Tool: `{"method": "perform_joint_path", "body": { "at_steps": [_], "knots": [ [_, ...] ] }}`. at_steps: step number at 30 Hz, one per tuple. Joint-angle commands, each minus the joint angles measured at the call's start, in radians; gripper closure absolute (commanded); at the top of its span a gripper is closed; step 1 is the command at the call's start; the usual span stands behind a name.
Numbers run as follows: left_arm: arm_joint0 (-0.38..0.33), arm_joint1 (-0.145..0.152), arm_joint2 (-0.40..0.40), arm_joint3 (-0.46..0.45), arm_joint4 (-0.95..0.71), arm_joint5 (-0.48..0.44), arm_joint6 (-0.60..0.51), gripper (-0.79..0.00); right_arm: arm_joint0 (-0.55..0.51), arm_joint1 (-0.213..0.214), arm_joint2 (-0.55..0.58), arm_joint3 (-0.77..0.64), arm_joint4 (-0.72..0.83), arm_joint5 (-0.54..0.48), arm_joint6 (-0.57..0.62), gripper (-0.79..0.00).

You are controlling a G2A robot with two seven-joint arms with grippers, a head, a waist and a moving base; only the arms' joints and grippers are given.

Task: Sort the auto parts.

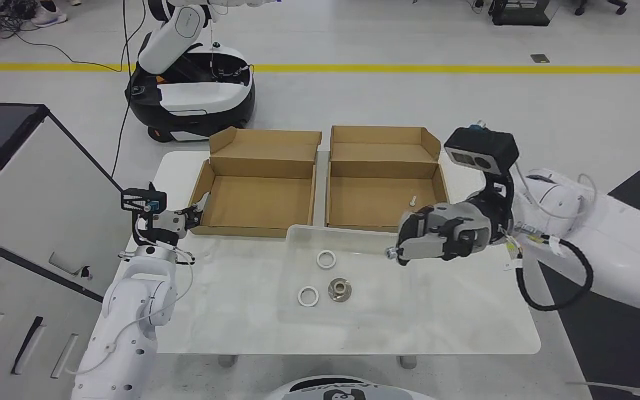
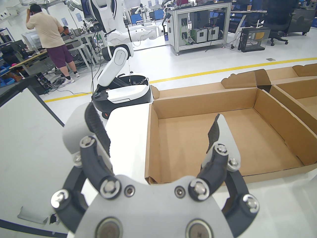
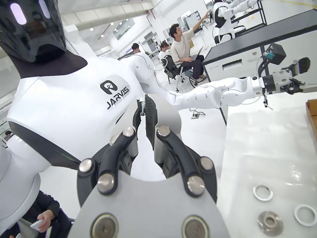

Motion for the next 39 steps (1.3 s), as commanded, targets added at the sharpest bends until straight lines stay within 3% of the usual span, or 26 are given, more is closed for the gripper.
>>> {"method": "perform_joint_path", "body": {
  "at_steps": [1, 13, 22, 31, 39],
  "knots": [
    [0.0, 0.0, 0.0, 0.0, 0.0, 0.0, 0.0, -0.785, -0.018, -0.004, 0.021, -0.01, 0.027, 0.0, 0.0, 0.0],
    [0.0, 0.0, 0.0, 0.0, 0.0, 0.0, 0.0, -0.785, -0.126, -0.038, 0.129, -0.071, 0.191, 0.007, 0.008, 0.0],
    [0.0, 0.0, 0.0, 0.0, 0.0, 0.0, 0.0, -0.785, -0.218, -0.088, 0.268, -0.069, 0.395, 0.12, 0.121, 0.0],
    [0.0, 0.0, 0.0, 0.0, 0.0, 0.0, 0.0, -0.785, -0.399, -0.186, 0.555, 0.001, 0.641, 0.354, 0.355, 0.0],
    [0.0, 0.0, 0.0, 0.0, 0.0, 0.0, 0.0, -0.785, -0.542, -0.294, 0.767, 0.062, 0.607, 0.503, 0.504, 0.0]
  ]
}}
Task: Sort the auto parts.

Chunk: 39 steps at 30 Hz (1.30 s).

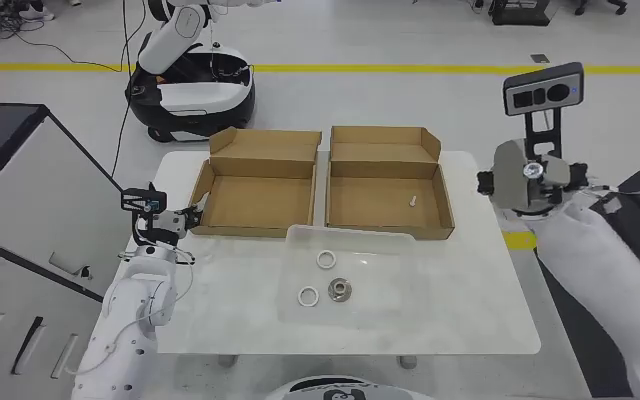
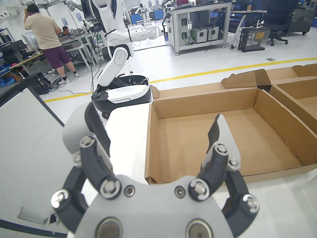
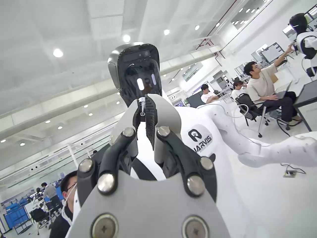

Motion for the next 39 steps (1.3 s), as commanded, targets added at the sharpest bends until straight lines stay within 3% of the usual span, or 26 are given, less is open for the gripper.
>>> {"method": "perform_joint_path", "body": {
  "at_steps": [1, 10, 21, 27, 39],
  "knots": [
    [0.0, 0.0, 0.0, 0.0, 0.0, 0.0, 0.0, -0.785, -0.025, -0.027, 0.042, 0.01, -0.039, 0.024, 0.024, 0.0],
    [0.0, 0.0, 0.0, 0.0, 0.0, 0.0, 0.0, -0.785, -0.081, -0.119, 0.142, 0.028, -0.202, 0.087, 0.087, 0.0],
    [0.0, 0.0, 0.0, 0.0, 0.0, 0.0, 0.0, -0.785, -0.103, -0.182, 0.201, 0.033, -0.407, 0.121, 0.121, 0.0],
    [0.0, 0.0, 0.0, 0.0, 0.0, 0.0, 0.0, -0.785, -0.116, -0.208, 0.223, 0.034, -0.406, 0.136, 0.136, 0.0],
    [0.0, 0.0, 0.0, 0.0, 0.0, 0.0, 0.0, -0.785, -0.14, -0.276, 0.271, 0.057, -0.225, 0.202, 0.201, 0.0]
  ]
}}
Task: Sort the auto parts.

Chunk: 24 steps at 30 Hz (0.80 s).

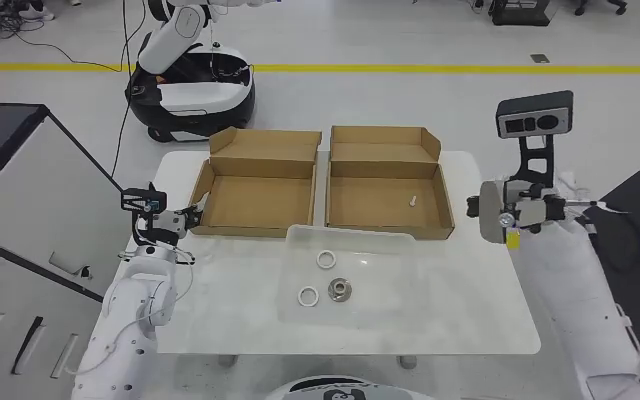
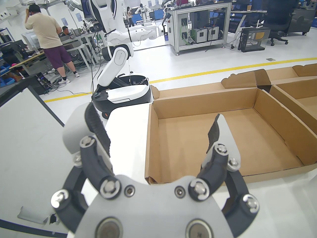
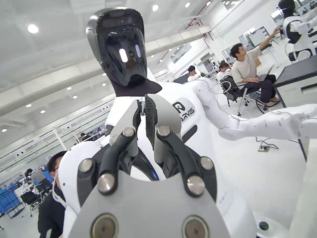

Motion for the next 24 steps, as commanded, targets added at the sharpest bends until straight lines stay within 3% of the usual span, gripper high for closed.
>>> {"method": "perform_joint_path", "body": {
  "at_steps": [1, 14, 24],
  "knots": [
    [0.0, 0.0, 0.0, 0.0, 0.0, 0.0, 0.0, -0.785, -0.003, -0.012, 0.008, 0.006, 0.023, 0.012, 0.013, 0.0],
    [0.0, 0.0, 0.0, 0.0, 0.0, 0.0, 0.0, -0.785, -0.003, -0.069, 0.054, 0.024, -0.08, 0.043, 0.043, 0.0],
    [0.0, 0.0, 0.0, 0.0, 0.0, 0.0, 0.0, -0.785, -0.006, -0.086, 0.06, 0.022, -0.121, 0.043, 0.043, 0.0]
  ]
}}
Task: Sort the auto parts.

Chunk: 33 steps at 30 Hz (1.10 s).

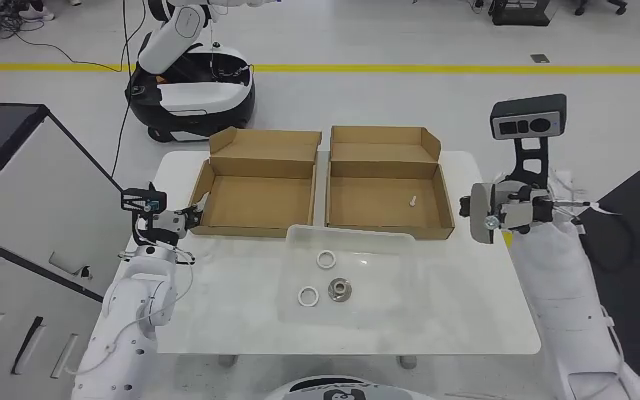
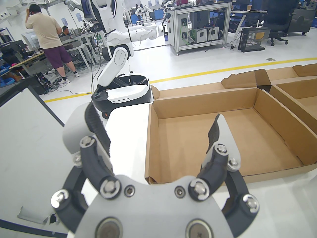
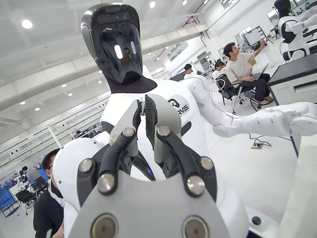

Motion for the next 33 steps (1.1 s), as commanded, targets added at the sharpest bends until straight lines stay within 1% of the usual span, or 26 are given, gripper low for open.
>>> {"method": "perform_joint_path", "body": {
  "at_steps": [1, 19, 21, 26, 32, 33],
  "knots": [
    [0.0, 0.0, 0.0, 0.0, 0.0, 0.0, 0.0, -0.785, 0.0, 0.0, 0.0, 0.0, 0.0, 0.0, 0.0, 0.0],
    [0.0, 0.0, 0.0, 0.0, 0.0, 0.0, 0.0, -0.785, 0.0, 0.0, 0.0, 0.0, 0.0, 0.0, 0.0, 0.0],
    [0.0, 0.0, 0.0, 0.0, 0.0, 0.0, 0.0, -0.785, -0.002, 0.004, 0.012, -0.014, -0.074, 0.014, -0.038, 0.0],
    [0.0, 0.0, 0.0, 0.0, 0.0, 0.0, 0.0, -0.785, 0.001, 0.019, 0.075, -0.008, -0.248, 0.079, -0.068, 0.0],
    [0.0, 0.0, 0.0, 0.0, 0.0, 0.0, 0.0, -0.785, 0.002, 0.048, 0.171, -0.005, -0.532, 0.194, -0.095, 0.0],
    [0.0, 0.0, 0.0, 0.0, 0.0, 0.0, 0.0, -0.785, 0.004, 0.055, 0.186, -0.007, -0.599, 0.218, -0.096, 0.0]
  ]
}}
